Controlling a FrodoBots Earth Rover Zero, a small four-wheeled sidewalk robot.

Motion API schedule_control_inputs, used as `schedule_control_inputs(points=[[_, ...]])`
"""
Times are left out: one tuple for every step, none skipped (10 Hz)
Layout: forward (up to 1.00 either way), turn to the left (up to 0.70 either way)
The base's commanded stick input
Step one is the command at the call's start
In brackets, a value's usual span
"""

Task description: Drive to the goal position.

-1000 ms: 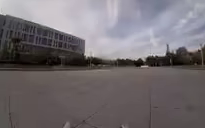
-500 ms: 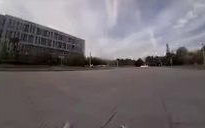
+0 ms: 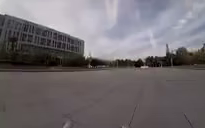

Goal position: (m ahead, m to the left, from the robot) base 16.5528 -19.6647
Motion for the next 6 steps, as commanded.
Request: schedule_control_inputs(points=[[1.0,0.0],[1.0,0.0],[1.0,0.0],[1.0,0.0],[1.0,0.0],[1.0,0.0]])
